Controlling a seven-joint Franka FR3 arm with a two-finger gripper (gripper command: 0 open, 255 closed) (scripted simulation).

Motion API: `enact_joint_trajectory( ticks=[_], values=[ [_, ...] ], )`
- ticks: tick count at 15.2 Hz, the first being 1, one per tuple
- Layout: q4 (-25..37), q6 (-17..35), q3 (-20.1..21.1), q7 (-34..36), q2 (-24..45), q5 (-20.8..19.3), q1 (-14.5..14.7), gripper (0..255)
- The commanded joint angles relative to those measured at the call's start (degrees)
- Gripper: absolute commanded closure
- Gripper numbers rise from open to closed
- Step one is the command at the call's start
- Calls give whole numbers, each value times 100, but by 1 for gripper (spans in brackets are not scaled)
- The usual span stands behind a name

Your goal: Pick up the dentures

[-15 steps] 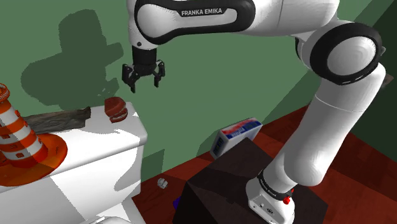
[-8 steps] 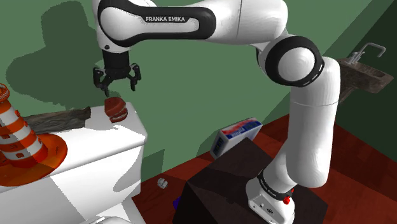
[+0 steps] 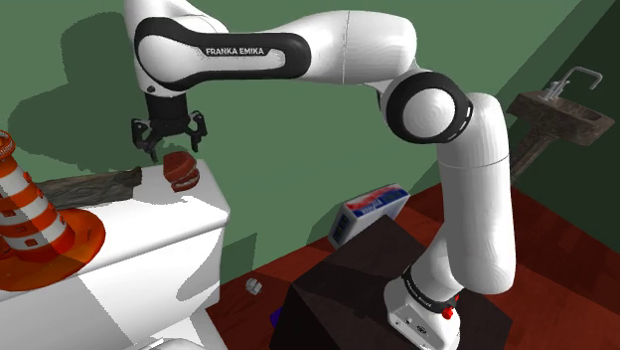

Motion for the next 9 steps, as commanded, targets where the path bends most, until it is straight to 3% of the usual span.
enact_joint_trajectory(
  ticks=[1,3,4,9],
  values=[
    [-182,199,-7,8,18,-10,-19,0],
    [-183,199,-7,8,17,-10,-19,0],
    [-197,202,-6,7,6,-7,-24,255],
    [-191,199,-6,8,9,-8,-21,255]
  ],
)
